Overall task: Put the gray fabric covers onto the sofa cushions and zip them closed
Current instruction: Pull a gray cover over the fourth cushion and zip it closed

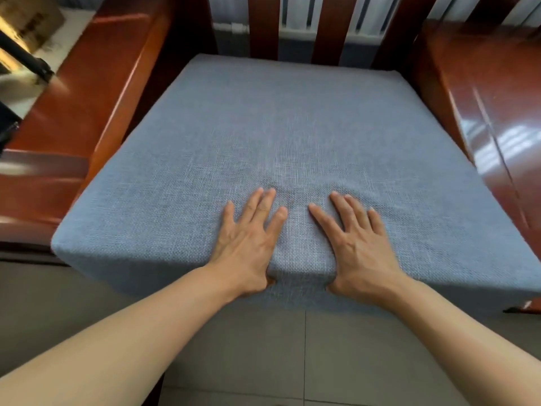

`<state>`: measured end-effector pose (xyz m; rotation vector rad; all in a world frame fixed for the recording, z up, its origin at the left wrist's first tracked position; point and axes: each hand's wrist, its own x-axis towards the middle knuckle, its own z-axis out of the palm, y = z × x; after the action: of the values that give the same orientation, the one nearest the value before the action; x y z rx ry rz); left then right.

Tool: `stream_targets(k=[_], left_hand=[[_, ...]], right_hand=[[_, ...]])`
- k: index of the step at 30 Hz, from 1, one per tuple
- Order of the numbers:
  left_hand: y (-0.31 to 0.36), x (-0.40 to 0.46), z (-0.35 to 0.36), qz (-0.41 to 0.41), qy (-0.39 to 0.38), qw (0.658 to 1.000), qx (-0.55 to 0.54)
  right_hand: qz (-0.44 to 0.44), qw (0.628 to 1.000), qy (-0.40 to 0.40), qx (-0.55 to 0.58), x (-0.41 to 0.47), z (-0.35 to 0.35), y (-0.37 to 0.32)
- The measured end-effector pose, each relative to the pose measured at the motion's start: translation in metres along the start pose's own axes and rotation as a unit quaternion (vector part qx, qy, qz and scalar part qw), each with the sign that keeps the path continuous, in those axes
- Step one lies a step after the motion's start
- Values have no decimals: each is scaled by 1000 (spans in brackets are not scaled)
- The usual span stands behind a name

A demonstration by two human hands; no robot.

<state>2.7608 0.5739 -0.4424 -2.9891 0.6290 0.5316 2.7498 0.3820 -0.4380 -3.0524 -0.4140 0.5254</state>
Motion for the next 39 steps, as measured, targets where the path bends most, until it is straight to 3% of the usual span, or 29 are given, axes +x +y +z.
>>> stream_targets(k=[10, 14, 19, 20, 22, 25, 29, 34, 37, 39], left_hand=[[14, 13, 111, -4, -25, 999, 34], [14, 16, 142, 4, -48, 998, 34], [0, 30, 125, 33, -66, 997, -30], [-3, 38, 115, 38, -36, 997, -64], [-5, 62, 95, 41, 20, 995, -89], [-3, 100, 84, 6, -1, 997, -77], [-3, 124, 100, -25, -56, 993, -104], [-16, 89, 134, 66, -49, 993, -82], [-27, 62, 141, 137, -67, 986, -70], [-32, 52, 140, 133, -77, 986, -64]], right_hand=[[30, 997, 67, -21, 13, 132, -7], [56, 997, 47, -5, 18, 167, -12], [15, 996, -81, 41, 23, 148, -7], [11, 993, -89, 79, 27, 134, -3], [19, 986, -22, 165, 41, 109, 5], [63, 980, 82, 171, 77, 93, 19], [92, 988, 22, 122, 104, 116, 38], [228, 965, 54, 121, 52, 160, 47], [298, 946, 11, 130, 27, 154, 47], [311, 941, -2, 135, 31, 140, 38]])
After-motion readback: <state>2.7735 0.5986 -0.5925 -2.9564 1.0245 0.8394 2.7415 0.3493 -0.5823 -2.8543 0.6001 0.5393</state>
